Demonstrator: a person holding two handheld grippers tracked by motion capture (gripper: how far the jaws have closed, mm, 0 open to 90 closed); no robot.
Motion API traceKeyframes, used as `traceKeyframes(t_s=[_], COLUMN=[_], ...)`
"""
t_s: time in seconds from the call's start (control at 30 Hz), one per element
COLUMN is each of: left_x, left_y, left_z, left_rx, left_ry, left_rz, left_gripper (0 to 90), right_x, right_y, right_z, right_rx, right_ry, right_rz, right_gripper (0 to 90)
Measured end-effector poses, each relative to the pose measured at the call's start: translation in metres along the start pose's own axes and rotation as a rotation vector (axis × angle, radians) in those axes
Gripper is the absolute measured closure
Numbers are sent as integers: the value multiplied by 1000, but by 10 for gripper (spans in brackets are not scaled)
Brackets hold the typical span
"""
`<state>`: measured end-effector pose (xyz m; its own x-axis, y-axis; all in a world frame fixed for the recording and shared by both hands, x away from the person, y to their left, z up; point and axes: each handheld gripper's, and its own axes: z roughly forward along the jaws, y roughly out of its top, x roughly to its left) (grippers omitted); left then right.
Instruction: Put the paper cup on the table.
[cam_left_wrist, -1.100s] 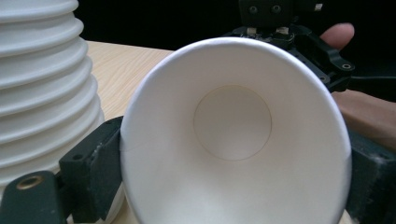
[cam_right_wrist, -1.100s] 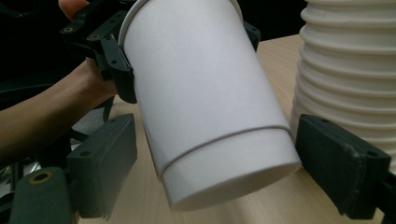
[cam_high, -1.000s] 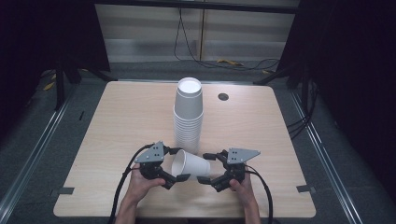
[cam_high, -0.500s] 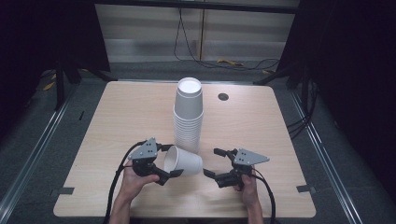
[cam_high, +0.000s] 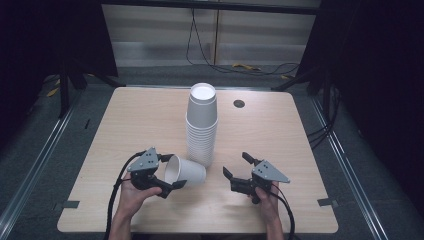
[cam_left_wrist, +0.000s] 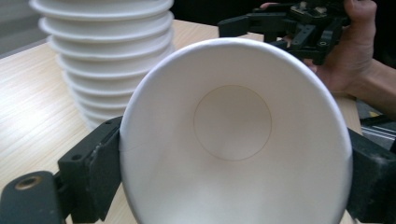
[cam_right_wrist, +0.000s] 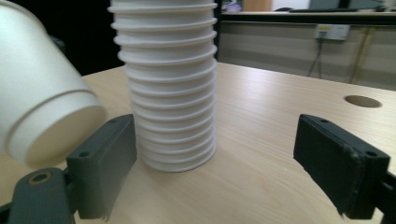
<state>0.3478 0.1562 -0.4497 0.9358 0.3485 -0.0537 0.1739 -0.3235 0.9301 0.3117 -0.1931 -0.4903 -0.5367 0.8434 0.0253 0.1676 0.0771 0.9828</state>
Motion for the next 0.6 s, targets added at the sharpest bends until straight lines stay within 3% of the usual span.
traceKeyframes(t_s=[0.07,0.17,0.2,0.3,0.43,0.6], left_x=[3,7,10,13,18,23], left_y=[-3,-5,-4,-4,-3,-3], left_z=[-5,-11,-16,-21,-27,-30], left_rx=[-6,-15,-13,-6,6,22], left_ry=[16,37,62,83,132,147], left_rz=[-14,-31,-40,-44,-69,-90], left_gripper=[100,100,100,100,100,100], right_x=[0,0,0,0,3,2], right_y=[-4,-7,-9,-10,-13,-13], right_z=[1,1,1,2,2,2], right_rx=[-2,-10,-16,-24,-85,-91], right_ry=[-63,-87,-120,-135,-259,-271], right_rz=[6,0,-4,-14,-51,-40], right_gripper=[151,143,148,135,132,132])
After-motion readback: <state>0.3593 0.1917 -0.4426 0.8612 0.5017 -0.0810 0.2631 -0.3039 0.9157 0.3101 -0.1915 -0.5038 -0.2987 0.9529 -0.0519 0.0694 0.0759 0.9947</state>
